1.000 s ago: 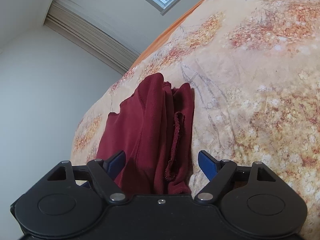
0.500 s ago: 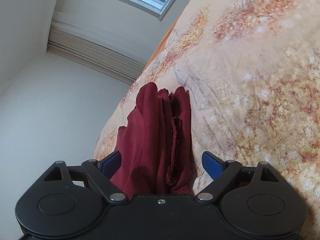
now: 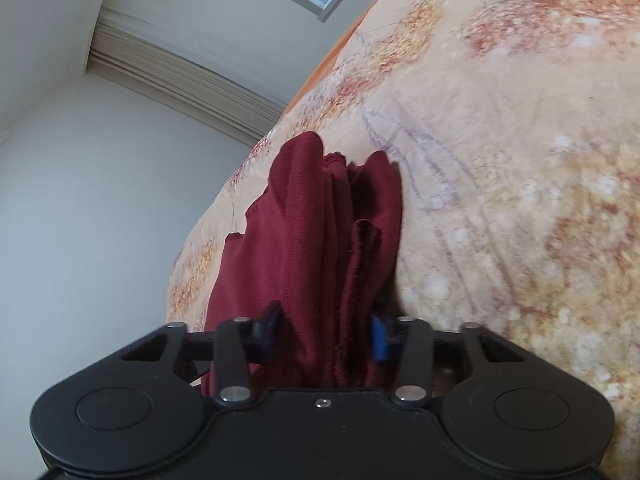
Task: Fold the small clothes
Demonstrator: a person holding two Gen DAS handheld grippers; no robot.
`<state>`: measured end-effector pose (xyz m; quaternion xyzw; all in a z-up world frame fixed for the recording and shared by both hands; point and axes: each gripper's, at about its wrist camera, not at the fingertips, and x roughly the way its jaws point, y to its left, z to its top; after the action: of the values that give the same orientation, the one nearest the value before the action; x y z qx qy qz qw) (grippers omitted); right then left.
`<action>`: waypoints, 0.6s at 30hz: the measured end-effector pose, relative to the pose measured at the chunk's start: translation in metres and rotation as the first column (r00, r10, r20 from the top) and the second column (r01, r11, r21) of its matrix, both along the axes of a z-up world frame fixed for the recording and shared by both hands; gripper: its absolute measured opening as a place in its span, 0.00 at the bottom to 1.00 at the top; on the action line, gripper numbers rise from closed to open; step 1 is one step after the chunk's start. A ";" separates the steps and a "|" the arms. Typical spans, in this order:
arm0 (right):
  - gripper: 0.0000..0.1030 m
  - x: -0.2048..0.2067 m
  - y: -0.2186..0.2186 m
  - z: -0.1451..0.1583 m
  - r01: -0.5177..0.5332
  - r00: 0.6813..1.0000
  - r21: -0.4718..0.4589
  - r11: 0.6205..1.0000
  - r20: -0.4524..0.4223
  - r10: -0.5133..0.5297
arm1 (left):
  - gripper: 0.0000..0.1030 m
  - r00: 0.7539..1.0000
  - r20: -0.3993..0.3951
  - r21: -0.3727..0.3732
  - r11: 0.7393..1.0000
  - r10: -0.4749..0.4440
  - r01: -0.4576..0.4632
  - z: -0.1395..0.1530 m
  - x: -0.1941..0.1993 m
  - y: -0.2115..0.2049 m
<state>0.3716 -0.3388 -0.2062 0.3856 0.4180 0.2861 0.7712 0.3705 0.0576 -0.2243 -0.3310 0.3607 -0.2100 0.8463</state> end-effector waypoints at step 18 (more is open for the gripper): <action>0.31 -0.050 0.031 0.084 -0.057 0.989 -0.002 0.998 0.135 0.057 | 0.37 0.990 0.126 0.090 0.993 0.067 -0.079 0.101 -0.078 0.013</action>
<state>0.3218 -0.3080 -0.1219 0.3540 0.3756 0.3338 0.7888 0.2926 0.0706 -0.1237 -0.2898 0.3052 -0.1814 0.8888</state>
